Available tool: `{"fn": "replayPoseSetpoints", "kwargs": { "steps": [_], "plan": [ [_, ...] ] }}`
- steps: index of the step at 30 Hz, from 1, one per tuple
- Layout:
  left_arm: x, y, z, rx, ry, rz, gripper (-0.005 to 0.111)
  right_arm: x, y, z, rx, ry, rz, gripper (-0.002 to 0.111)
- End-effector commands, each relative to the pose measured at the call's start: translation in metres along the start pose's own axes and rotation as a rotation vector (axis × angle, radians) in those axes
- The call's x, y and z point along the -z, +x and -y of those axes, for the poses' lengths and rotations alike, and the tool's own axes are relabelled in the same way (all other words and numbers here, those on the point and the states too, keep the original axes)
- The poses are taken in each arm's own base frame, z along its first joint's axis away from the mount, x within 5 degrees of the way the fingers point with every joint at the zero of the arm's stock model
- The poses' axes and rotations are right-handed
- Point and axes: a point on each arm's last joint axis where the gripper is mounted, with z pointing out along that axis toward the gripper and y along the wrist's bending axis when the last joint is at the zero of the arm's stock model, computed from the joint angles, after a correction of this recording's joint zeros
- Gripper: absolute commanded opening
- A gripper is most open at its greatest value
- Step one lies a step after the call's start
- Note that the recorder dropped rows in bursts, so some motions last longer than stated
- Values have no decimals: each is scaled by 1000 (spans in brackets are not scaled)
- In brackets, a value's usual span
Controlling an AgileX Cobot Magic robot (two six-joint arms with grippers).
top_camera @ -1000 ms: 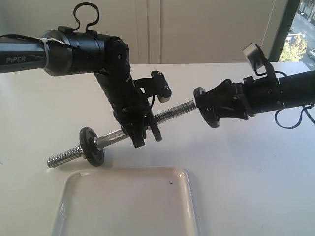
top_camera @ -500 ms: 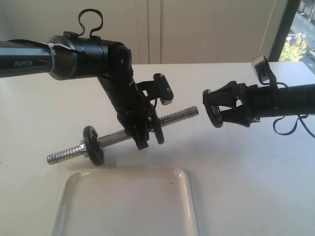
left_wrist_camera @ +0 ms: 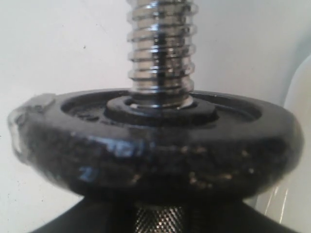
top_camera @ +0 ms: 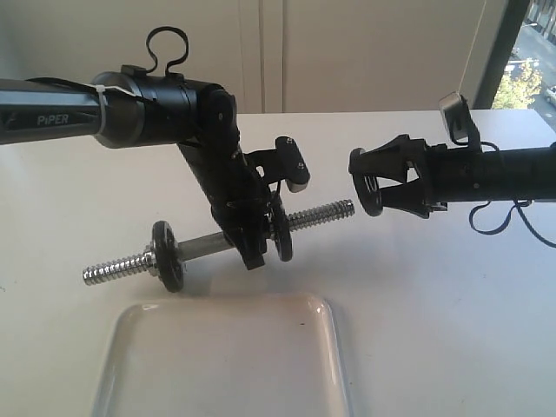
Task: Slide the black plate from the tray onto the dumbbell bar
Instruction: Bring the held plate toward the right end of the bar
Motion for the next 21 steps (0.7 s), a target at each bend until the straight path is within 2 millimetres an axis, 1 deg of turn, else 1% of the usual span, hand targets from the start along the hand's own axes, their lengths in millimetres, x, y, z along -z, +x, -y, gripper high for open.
{"fn": "replayPoseSetpoints", "kwargs": {
  "steps": [1,3,5,14,18,21],
  "plan": [
    [25,-8,3,44,23,52,0,3,-10,-13,25,-75,50,0],
    [32,-9,3,18,13,65,0,3,-10,-13,25,-75,50,0],
    [34,-9,4,17,14,66,0,3,-10,-13,25,-75,50,0],
    [34,-8,5,20,33,53,0,3,-10,-13,12,-76,55,0],
    [47,-10,5,9,9,81,0,3,-10,-13,12,-76,55,0],
    [48,-10,6,3,11,79,0,3,-10,-13,12,-76,55,0]
  ]
}}
